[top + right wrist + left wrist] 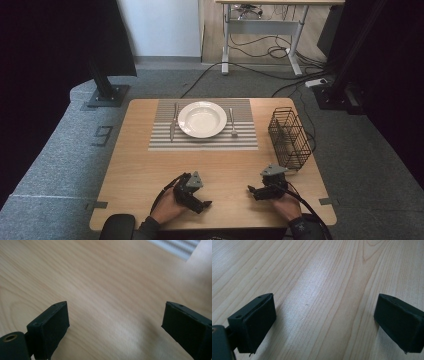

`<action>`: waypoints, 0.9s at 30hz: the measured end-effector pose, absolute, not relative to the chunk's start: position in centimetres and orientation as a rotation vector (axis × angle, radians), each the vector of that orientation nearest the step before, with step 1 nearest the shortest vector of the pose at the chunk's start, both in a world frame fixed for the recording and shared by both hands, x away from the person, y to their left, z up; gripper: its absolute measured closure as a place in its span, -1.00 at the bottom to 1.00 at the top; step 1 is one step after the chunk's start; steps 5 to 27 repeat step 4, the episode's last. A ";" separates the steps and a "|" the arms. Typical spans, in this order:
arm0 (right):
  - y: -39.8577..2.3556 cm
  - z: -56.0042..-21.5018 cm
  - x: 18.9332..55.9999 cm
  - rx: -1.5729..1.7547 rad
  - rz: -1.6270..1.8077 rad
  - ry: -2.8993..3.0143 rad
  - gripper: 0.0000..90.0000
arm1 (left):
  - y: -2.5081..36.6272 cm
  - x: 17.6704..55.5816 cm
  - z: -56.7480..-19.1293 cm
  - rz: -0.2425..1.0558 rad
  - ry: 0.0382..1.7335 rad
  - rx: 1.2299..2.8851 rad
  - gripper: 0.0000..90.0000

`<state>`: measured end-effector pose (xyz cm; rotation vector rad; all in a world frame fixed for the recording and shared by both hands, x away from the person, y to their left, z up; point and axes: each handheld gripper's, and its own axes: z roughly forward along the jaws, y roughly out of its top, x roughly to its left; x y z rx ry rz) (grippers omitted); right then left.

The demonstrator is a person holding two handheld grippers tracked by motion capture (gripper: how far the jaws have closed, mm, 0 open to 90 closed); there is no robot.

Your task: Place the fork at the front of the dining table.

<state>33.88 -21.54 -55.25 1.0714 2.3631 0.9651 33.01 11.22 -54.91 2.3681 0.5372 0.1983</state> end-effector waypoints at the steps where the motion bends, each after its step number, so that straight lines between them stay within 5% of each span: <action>1: -21.7 -55.5 33.9 1.104 0.997 2.357 -0.90 | 11.2 33.0 -54.9 0.198 0.538 2.368 -0.92; 27: -22.1 -55.7 34.1 1.133 1.010 2.356 -0.96 | 11.2 33.0 -54.9 0.198 0.543 2.364 -0.92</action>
